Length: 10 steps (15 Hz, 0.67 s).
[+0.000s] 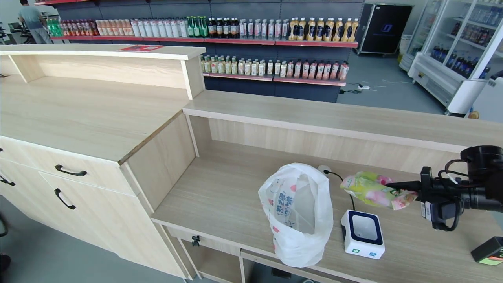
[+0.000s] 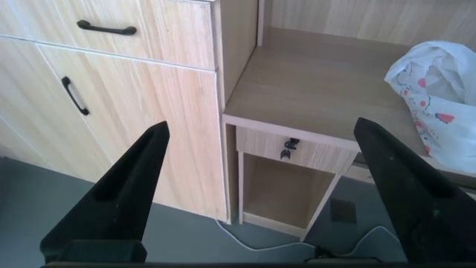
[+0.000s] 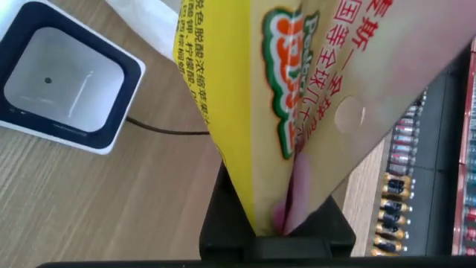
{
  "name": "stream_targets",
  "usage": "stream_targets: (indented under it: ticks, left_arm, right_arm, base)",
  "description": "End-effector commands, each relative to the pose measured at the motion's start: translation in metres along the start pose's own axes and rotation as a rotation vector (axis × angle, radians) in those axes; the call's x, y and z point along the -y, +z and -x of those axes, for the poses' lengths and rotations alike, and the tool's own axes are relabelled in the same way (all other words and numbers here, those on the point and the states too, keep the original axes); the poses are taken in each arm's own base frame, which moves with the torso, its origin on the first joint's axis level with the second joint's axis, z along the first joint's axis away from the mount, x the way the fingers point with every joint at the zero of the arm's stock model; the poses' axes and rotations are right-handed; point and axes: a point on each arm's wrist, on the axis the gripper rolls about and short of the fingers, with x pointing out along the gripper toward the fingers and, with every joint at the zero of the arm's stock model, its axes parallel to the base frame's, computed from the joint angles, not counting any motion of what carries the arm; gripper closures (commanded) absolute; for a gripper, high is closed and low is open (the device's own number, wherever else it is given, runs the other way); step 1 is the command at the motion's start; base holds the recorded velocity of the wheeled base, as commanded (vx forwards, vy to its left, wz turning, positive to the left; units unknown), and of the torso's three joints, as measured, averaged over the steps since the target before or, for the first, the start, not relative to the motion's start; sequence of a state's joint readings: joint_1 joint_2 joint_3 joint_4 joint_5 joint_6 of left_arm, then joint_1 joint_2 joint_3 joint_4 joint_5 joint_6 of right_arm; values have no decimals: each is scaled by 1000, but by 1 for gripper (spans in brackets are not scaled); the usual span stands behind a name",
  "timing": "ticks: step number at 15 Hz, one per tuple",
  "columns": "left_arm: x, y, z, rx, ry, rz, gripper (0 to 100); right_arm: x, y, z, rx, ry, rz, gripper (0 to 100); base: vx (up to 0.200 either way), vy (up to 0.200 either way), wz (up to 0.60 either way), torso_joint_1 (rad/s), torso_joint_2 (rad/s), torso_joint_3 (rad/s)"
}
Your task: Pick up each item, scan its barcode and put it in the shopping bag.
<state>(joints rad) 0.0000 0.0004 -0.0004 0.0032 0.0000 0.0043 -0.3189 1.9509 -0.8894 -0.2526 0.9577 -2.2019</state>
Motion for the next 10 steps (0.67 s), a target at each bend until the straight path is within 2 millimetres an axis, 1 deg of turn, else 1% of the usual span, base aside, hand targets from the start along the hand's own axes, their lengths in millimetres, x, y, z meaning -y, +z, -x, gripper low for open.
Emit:
stream_targets:
  ticks: [1,5,6,7,9,10]
  left_arm:
    - [0,0,0,0,0,0,0]
    - [0,0,0,0,0,0,0]
    - [0,0,0,0,0,0,0]
    - [0,0,0,0,0,0,0]
    - [0,0,0,0,0,0,0]
    - [0,0,0,0,0,0,0]
  right_arm:
    - [-18,-8,-5,8,28,2,100]
    - [-24,-7,-7,27,57,30,100]
    - [-29,-7,-10,35,67,38,100]
    - [-30,-8,-14,44,67,40,100]
    - [-30,-15,-18,39,64,57,100]
    - [-34,-16,-19,41,68,63,100]
  base:
    - [0,0,0,0,0,0]
    - [0,0,0,0,0,0]
    - [0,0,0,0,0,0]
    - [0,0,0,0,0,0]
    - [0,0,0,0,0,0]
    - [0,0,0,0,0,0]
